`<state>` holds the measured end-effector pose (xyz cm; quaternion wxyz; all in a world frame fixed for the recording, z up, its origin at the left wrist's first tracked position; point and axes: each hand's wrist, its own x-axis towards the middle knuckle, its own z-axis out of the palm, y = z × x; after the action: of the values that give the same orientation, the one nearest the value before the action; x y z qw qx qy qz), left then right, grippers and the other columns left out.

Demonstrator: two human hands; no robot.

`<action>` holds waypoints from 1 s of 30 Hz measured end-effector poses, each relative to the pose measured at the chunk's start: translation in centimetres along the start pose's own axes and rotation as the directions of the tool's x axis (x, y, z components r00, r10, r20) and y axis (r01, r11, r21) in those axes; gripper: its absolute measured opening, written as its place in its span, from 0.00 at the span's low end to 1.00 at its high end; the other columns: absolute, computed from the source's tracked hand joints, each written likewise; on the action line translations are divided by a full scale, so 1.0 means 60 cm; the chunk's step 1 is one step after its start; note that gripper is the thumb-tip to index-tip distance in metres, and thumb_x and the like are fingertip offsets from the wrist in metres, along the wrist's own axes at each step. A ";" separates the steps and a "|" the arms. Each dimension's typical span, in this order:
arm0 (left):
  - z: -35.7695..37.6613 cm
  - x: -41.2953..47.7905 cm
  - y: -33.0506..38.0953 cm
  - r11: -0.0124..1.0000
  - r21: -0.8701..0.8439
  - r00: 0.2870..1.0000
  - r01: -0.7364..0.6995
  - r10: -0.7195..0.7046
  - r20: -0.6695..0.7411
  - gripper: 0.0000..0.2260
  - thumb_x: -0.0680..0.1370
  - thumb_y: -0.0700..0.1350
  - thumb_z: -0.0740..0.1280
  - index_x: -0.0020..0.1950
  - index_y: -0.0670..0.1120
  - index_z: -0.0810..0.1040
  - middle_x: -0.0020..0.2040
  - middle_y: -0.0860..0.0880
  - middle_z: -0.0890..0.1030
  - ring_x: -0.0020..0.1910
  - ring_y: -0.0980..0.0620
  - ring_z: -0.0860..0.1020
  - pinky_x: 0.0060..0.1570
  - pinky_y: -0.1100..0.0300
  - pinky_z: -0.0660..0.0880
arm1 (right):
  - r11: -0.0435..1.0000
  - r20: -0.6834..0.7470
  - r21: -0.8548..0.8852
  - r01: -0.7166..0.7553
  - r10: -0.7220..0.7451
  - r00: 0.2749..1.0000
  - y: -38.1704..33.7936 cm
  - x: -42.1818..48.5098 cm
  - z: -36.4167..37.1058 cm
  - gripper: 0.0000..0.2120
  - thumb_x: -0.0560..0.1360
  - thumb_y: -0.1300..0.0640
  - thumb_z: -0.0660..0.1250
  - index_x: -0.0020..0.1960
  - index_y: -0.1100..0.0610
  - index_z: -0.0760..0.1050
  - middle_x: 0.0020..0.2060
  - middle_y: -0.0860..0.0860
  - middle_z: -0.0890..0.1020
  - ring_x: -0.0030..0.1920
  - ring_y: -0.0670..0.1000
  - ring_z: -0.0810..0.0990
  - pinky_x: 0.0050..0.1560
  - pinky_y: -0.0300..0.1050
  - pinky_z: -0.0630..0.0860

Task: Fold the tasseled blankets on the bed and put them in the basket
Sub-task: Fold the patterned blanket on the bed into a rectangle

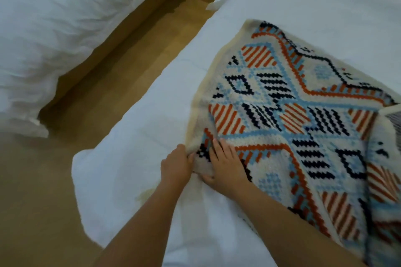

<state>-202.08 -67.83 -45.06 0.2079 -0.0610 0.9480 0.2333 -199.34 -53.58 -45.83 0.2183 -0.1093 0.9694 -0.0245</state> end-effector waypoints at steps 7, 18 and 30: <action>-0.043 -0.050 -0.088 0.982 -0.159 0.992 -0.102 0.088 -0.093 0.10 0.80 0.47 0.57 0.42 0.43 0.65 0.35 0.47 0.72 0.35 0.45 0.72 0.33 0.56 0.66 | 0.999 -0.080 0.023 -0.024 0.025 0.996 -0.068 -0.045 0.008 0.18 0.77 0.63 0.54 0.66 0.60 0.66 0.63 0.57 0.73 0.62 0.56 0.70 0.65 0.50 0.61; -0.107 -0.069 -0.248 0.968 0.249 0.997 0.043 -0.027 -0.065 0.10 0.79 0.46 0.57 0.58 0.43 0.66 0.54 0.43 0.74 0.52 0.43 0.75 0.44 0.51 0.71 | 0.959 0.005 0.284 0.020 -0.022 1.000 -0.291 -0.044 0.059 0.12 0.78 0.64 0.55 0.60 0.62 0.70 0.57 0.60 0.72 0.55 0.59 0.71 0.51 0.52 0.72; -0.027 -0.128 -0.056 0.825 0.336 0.890 -0.455 0.434 0.140 0.24 0.78 0.46 0.58 0.73 0.44 0.58 0.72 0.45 0.63 0.72 0.46 0.60 0.71 0.53 0.57 | 0.897 -0.097 0.394 -0.200 0.257 0.962 -0.127 -0.192 0.024 0.14 0.79 0.57 0.54 0.60 0.61 0.71 0.58 0.57 0.72 0.57 0.57 0.70 0.55 0.49 0.70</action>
<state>-195.00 -71.38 -41.93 0.1826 0.2072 0.9560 0.0993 -187.02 -58.46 -41.56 0.1649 0.0519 0.9656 -0.1941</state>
